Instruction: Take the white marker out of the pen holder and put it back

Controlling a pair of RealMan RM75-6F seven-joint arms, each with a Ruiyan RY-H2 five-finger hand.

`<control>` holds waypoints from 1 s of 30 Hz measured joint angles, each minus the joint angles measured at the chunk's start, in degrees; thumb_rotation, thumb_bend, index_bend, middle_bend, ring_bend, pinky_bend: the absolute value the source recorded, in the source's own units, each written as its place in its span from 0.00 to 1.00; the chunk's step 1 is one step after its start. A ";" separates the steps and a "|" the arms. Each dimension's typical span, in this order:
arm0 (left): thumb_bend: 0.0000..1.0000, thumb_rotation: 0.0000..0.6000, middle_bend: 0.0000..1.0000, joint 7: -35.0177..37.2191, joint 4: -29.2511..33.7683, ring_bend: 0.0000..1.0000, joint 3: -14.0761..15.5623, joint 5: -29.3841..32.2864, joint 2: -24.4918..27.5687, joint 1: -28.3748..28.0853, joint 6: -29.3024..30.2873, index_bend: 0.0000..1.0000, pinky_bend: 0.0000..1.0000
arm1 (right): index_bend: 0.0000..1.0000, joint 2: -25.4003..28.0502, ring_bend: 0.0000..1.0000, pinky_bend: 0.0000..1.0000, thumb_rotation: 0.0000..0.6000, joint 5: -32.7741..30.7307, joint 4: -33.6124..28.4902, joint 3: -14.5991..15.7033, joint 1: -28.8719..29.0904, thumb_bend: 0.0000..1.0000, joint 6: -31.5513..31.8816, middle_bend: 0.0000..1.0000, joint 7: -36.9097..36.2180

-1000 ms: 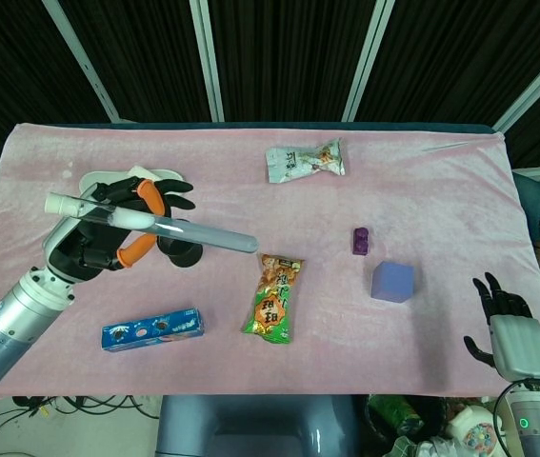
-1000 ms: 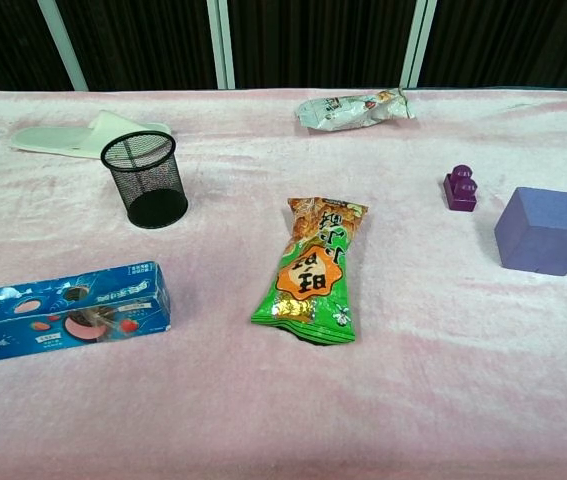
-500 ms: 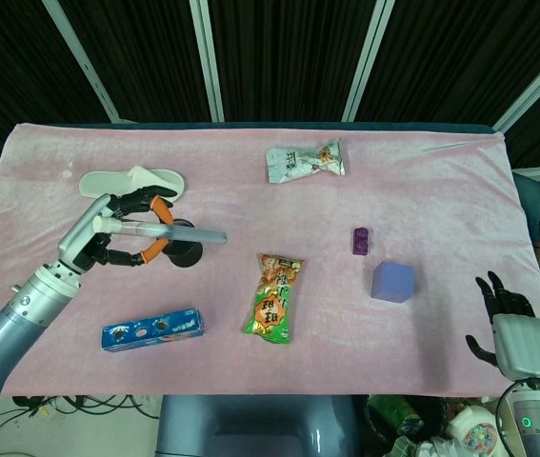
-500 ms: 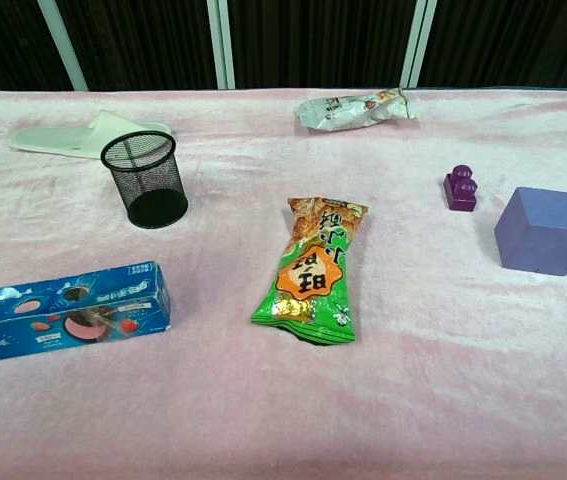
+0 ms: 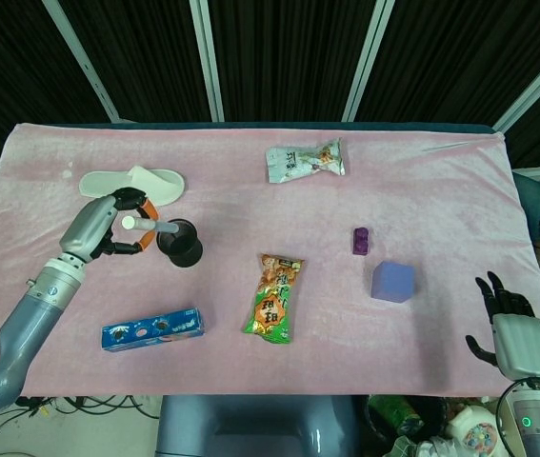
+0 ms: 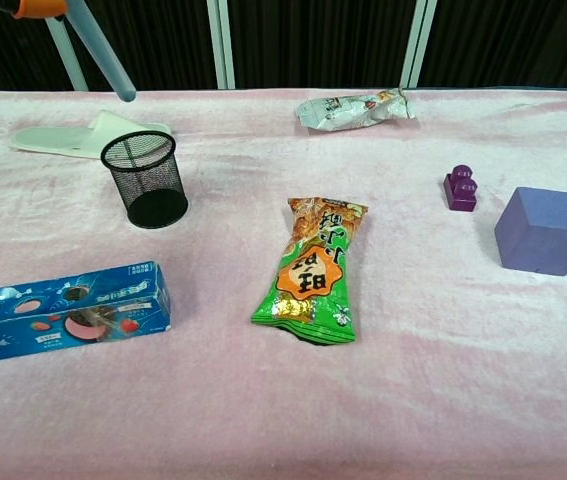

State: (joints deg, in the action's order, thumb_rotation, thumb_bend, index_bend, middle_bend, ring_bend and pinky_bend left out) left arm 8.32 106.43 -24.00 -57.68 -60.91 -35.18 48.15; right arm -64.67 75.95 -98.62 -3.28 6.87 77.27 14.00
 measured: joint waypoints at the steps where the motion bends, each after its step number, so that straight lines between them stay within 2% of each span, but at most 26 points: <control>1: 0.47 1.00 0.54 0.02 -0.48 0.18 0.15 1.05 -0.07 -0.49 -0.45 0.69 0.21 | 0.01 -0.01 0.17 0.17 1.00 -0.01 0.00 -0.01 0.01 0.17 0.01 0.02 0.05; 8: 0.47 1.00 0.54 0.69 -4.52 0.18 1.31 4.57 -1.21 -3.09 -2.65 0.69 0.20 | 0.01 -0.05 0.17 0.17 1.00 0.02 0.02 0.02 -0.01 0.18 0.10 0.02 0.19; 17: 0.47 1.00 0.54 0.41 -8.54 0.18 3.47 5.76 -4.43 -5.28 -3.67 0.69 0.20 | 0.01 -0.04 0.17 0.17 1.00 -0.15 0.13 0.01 0.06 0.17 -0.07 0.02 0.24; 23: 0.47 1.00 0.54 -3.26 -11.69 0.18 5.06 7.48 -7.31 -7.16 -2.99 0.69 0.20 | 0.01 -0.05 0.17 0.17 1.00 -0.31 0.15 -0.03 0.09 0.17 -0.13 0.02 0.25; 30: 0.47 1.00 0.54 -8.60 -13.95 0.18 6.51 12.36 -10.78 -10.58 -2.66 0.69 0.20 | 0.01 0.03 0.17 0.17 1.00 -0.53 0.06 -0.18 0.12 0.17 -0.12 0.02 0.18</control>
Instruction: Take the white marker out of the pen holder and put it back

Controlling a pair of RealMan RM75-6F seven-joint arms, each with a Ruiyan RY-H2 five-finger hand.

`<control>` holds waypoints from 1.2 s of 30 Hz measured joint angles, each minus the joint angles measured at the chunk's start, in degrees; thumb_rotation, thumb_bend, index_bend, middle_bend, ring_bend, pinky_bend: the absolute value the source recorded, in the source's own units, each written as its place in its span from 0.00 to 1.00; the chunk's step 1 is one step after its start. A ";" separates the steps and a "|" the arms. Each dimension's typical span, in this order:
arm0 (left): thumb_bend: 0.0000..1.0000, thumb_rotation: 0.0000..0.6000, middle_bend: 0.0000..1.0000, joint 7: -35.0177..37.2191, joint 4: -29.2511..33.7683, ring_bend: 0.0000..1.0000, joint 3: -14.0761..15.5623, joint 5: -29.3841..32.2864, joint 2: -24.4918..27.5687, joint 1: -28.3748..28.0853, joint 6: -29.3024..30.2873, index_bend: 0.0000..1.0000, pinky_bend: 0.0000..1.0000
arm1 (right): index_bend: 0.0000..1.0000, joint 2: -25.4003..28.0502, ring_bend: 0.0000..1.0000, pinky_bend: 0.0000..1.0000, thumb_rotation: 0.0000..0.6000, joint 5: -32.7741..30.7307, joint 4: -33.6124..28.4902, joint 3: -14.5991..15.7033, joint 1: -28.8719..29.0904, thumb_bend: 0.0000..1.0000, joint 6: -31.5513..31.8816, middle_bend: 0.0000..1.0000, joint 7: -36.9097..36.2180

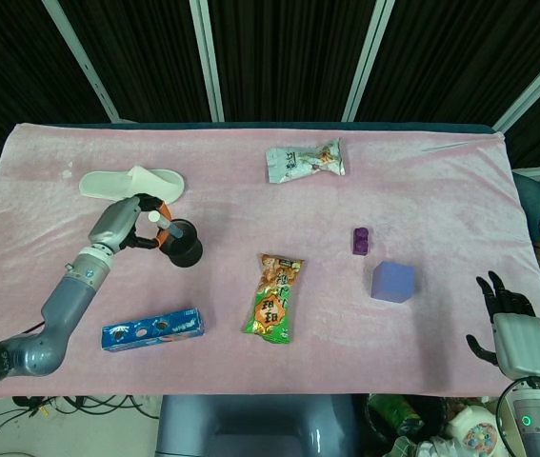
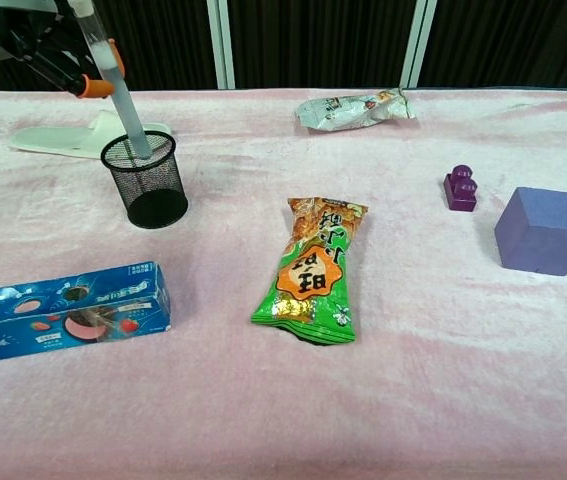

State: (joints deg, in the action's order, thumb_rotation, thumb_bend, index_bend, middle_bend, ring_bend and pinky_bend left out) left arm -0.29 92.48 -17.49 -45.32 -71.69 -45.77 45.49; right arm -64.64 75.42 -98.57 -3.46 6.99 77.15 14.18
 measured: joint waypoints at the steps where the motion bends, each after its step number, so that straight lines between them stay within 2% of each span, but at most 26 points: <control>1: 0.47 1.00 0.54 -0.79 -0.19 0.18 0.27 0.57 -0.24 -0.39 -0.07 0.69 0.20 | 0.01 0.01 0.17 0.17 1.00 0.04 0.00 0.00 0.00 0.18 0.01 0.02 -0.01; 12: 0.47 1.00 0.53 -13.62 -2.58 0.17 4.12 10.00 -3.83 -5.75 2.14 0.68 0.19 | 0.01 0.07 0.17 0.17 1.00 -0.26 0.16 -0.15 0.16 0.18 -0.24 0.02 -0.20; 21: 0.47 1.00 0.51 -20.63 -3.37 0.17 5.92 16.14 -5.96 -8.80 4.47 0.67 0.18 | 0.01 0.15 0.17 0.17 1.00 -0.21 0.19 -0.19 0.16 0.18 -0.14 0.02 -0.37; 36: 0.47 1.00 0.50 -23.95 -4.14 0.17 6.69 18.13 -7.41 -10.20 5.74 0.64 0.16 | 0.01 0.09 0.17 0.17 1.00 -0.31 0.19 -0.22 0.20 0.17 -0.09 0.02 -0.15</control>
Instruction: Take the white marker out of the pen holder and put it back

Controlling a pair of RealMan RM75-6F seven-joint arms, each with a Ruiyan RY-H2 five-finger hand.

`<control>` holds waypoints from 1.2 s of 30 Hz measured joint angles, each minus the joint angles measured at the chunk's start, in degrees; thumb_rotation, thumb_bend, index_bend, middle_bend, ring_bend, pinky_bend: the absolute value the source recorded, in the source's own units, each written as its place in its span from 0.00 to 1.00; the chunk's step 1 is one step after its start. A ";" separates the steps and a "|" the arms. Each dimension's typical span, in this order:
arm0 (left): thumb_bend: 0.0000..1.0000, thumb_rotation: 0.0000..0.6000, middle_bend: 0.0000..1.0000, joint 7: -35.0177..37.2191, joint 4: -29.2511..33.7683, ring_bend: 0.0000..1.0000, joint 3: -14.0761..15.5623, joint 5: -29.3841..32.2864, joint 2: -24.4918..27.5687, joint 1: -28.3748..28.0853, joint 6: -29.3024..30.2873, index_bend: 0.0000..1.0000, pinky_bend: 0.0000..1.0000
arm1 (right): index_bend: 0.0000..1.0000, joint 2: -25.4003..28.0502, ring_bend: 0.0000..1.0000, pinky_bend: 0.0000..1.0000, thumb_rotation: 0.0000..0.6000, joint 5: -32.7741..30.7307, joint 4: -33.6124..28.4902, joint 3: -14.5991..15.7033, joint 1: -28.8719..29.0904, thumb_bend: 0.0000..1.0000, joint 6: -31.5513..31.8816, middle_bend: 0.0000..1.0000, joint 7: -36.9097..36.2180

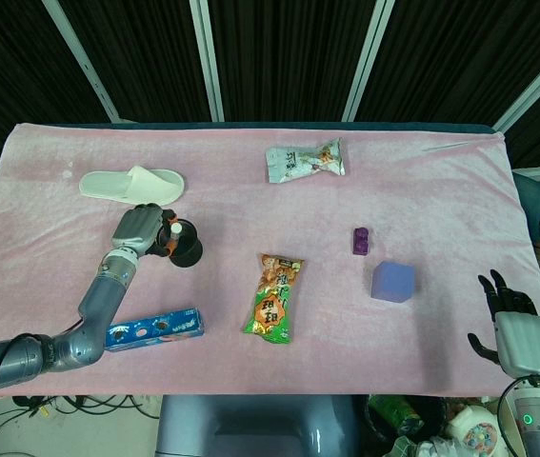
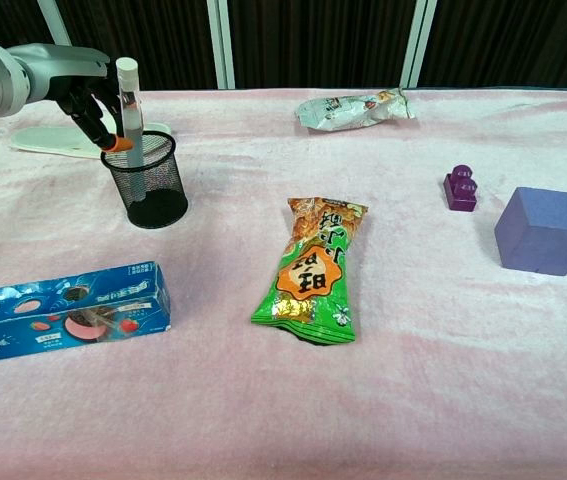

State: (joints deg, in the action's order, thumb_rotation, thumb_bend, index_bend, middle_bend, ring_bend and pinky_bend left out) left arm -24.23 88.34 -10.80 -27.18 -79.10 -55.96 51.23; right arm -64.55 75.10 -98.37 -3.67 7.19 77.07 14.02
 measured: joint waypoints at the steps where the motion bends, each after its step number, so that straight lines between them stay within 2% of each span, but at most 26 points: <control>1: 0.47 1.00 0.50 -0.26 0.00 0.17 0.09 0.13 -0.02 -0.06 0.01 0.63 0.15 | 0.01 -0.01 0.17 0.17 1.00 0.01 0.00 0.00 0.01 0.18 0.00 0.02 0.01; 9: 0.47 1.00 0.49 -1.59 -0.42 0.16 0.23 1.72 -0.63 -0.66 0.05 0.59 0.15 | 0.01 0.03 0.17 0.17 1.00 -0.13 -0.09 -0.01 0.01 0.17 -0.02 0.02 0.09; 18: 0.47 1.00 0.48 -2.78 -0.91 0.16 0.24 2.38 -1.67 -1.42 0.03 0.49 0.14 | 0.01 0.03 0.17 0.17 1.00 -0.16 -0.10 0.07 0.07 0.17 -0.15 0.02 0.28; 32: 0.46 1.00 0.48 -4.25 -0.98 0.16 0.16 2.78 -2.96 -2.28 0.80 0.40 0.14 | 0.02 0.12 0.17 0.17 1.00 -0.12 -0.14 0.11 0.13 0.18 -0.26 0.02 0.18; 36: 0.39 1.00 0.46 -4.51 -0.76 0.15 0.17 2.36 -2.75 -2.24 1.23 0.34 0.14 | 0.02 0.10 0.17 0.17 1.00 -0.06 -0.14 0.16 0.14 0.18 -0.27 0.02 0.21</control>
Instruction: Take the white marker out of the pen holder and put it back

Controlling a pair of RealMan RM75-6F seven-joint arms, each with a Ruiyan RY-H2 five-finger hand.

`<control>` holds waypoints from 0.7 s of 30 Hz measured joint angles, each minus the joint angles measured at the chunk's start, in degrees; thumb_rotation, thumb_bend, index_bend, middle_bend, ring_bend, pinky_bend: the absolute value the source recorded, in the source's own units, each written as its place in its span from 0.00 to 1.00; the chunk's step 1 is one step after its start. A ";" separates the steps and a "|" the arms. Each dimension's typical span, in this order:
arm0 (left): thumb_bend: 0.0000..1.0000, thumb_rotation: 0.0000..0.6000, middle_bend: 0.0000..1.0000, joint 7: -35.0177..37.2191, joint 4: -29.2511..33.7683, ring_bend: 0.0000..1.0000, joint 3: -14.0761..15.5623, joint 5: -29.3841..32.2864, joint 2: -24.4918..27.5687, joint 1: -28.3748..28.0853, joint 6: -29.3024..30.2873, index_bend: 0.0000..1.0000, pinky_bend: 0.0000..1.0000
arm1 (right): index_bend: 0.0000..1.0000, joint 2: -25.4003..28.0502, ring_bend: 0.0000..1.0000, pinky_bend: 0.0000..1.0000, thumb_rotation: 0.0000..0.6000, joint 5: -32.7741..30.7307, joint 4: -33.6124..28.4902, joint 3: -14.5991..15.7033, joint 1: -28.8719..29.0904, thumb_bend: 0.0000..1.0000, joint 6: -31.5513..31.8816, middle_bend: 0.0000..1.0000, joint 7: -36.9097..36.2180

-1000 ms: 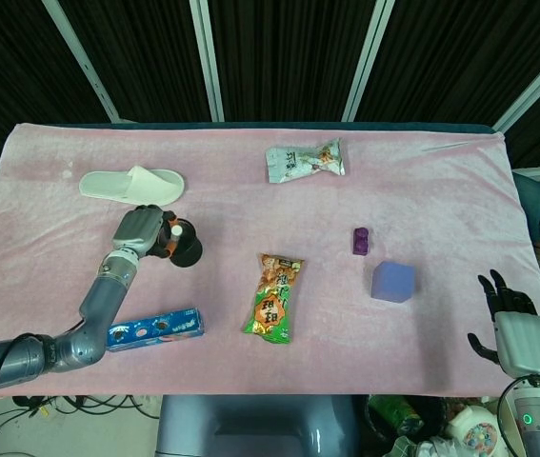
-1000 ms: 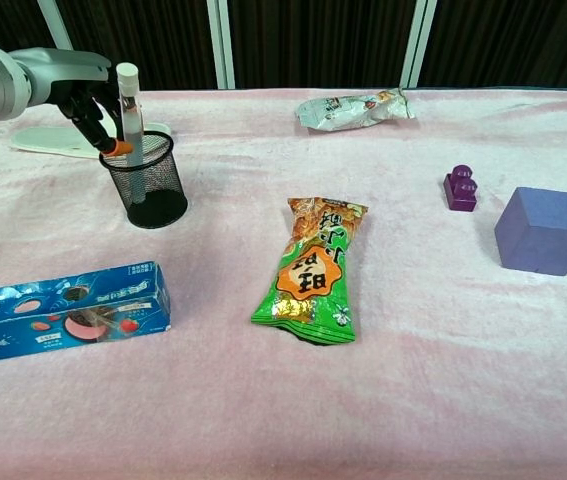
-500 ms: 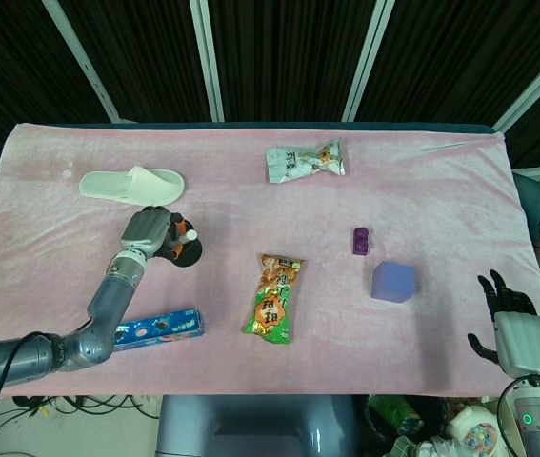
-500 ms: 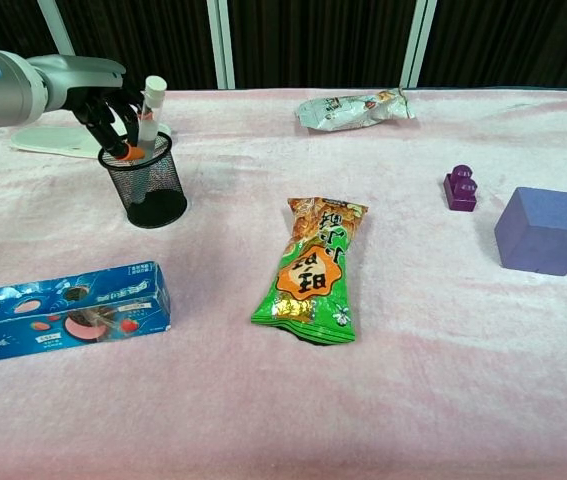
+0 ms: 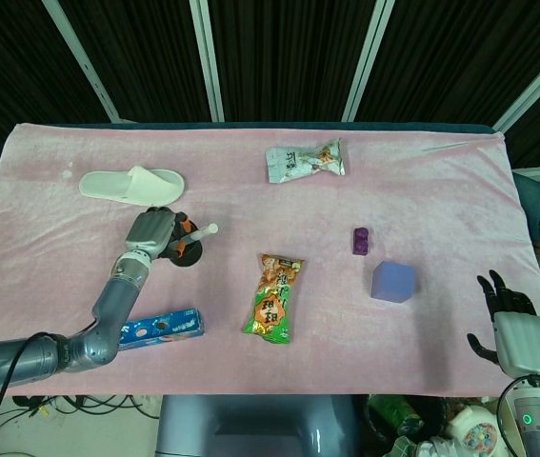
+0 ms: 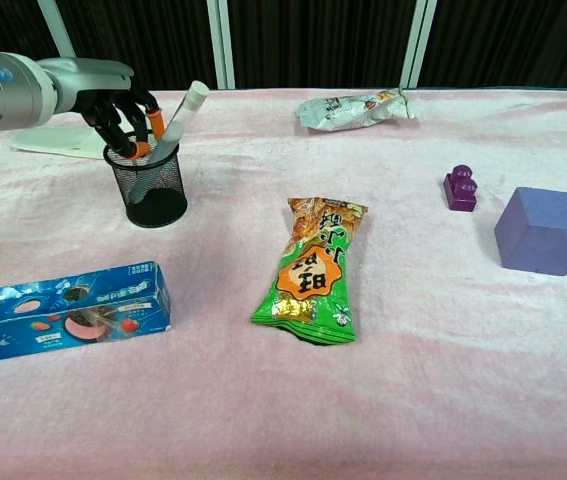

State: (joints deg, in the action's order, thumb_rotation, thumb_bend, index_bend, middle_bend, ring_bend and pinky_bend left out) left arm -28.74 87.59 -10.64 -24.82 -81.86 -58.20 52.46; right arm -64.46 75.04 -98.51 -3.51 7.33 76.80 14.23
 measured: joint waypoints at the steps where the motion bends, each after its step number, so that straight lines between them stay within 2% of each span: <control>1: 0.38 1.00 0.46 -0.25 0.00 0.15 0.11 -0.20 0.03 0.00 0.19 0.33 0.14 | 0.02 0.00 0.17 0.17 1.00 -0.02 -0.03 0.00 0.01 0.17 -0.03 0.02 -0.03; 12: 0.38 1.00 0.43 -1.05 3.08 0.14 0.10 -1.17 2.38 0.28 1.20 0.29 0.13 | 0.02 -0.06 0.17 0.17 1.00 -0.15 0.02 -0.02 0.00 0.18 0.12 0.02 0.46; 17: 0.37 1.00 0.33 -0.24 6.62 0.05 -0.66 -4.16 5.05 1.26 3.80 0.29 0.10 | 0.02 -0.02 0.17 0.17 1.00 -0.16 0.12 -0.05 -0.05 0.17 0.24 0.02 0.37; 21: 0.31 1.00 0.24 0.96 10.35 0.00 -0.61 -10.25 8.18 3.21 6.75 0.26 0.05 | 0.02 -0.05 0.17 0.17 1.00 -0.06 0.20 -0.10 -0.04 0.18 0.37 0.02 0.42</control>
State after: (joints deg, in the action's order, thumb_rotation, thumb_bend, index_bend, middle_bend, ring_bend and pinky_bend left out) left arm -27.78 97.94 -11.24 -35.07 -73.68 -54.99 59.21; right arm -64.51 74.98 -98.31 -3.62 7.29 77.17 14.65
